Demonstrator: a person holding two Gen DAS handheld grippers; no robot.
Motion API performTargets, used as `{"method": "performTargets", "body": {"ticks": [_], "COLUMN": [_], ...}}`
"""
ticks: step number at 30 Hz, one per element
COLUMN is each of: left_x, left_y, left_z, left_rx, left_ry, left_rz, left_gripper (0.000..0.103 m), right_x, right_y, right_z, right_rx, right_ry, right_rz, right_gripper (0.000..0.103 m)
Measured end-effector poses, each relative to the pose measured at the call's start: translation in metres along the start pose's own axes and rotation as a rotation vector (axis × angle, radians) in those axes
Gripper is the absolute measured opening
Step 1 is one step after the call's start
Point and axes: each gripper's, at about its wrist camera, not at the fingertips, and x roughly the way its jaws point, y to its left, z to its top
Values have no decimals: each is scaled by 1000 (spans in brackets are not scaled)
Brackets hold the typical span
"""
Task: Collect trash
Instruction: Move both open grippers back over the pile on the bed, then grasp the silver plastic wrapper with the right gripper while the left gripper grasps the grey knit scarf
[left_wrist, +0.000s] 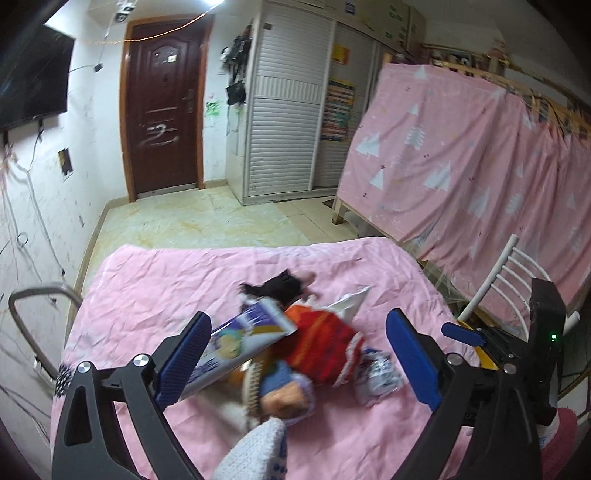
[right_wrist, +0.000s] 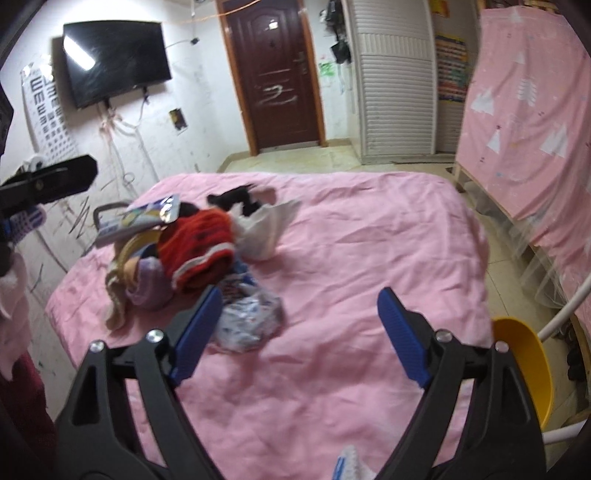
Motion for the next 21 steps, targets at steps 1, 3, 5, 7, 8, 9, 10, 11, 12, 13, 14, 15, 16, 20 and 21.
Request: {"method": "performTargets", "body": {"ticks": [1, 3, 5, 7, 8, 9, 10, 11, 12, 13, 14, 15, 16, 20, 21], "left_x": [-2, -6, -8, -11, -12, -13, -13, -13, -13, -11, -9, -7, -3, 13, 18], "left_y": [5, 15, 23, 32, 37, 40, 44, 46, 48, 49, 50, 52, 53, 60, 63], "left_z": [-2, -9, -16, -25, -29, -33, -38, -43, -48, -52, -57, -62, -66, -77, -77], "left_rx": [-7, -18, -29, -40, -46, -51, -57, -61, -64, -67, -72, -76, -79, -100, -111], "left_ry": [2, 5, 13, 20, 25, 32, 40, 50, 61, 71, 84, 96, 111, 157, 162], "left_rz": [4, 13, 25, 31, 32, 29, 26, 25, 21, 18, 17, 16, 13, 29, 42], "left_gripper": [86, 86, 86, 87, 86, 86, 87, 86, 87, 87, 87, 87, 87, 87, 87], "right_x": [4, 10, 16, 21, 24, 26, 28, 30, 33, 34, 35, 36, 36, 39, 39], "right_y": [7, 15, 21, 26, 28, 29, 30, 31, 32, 31, 31, 32, 32, 36, 37], "right_z": [0, 0, -1, -1, -2, -2, -3, -4, -4, -4, -5, -4, -4, -5, -5], "right_rx": [-16, -33, -46, -56, -60, -61, -64, -68, -70, -70, -71, -73, -77, -100, -102], "right_ry": [10, 25, 38, 51, 59, 64, 70, 78, 85, 89, 93, 94, 96, 110, 112], "right_rz": [7, 17, 26, 27, 27, 27, 26, 23, 20, 19, 19, 17, 15, 6, 4], "right_gripper": [83, 83, 83, 83, 83, 83, 83, 83, 83, 83, 83, 83, 83, 83, 82]}}
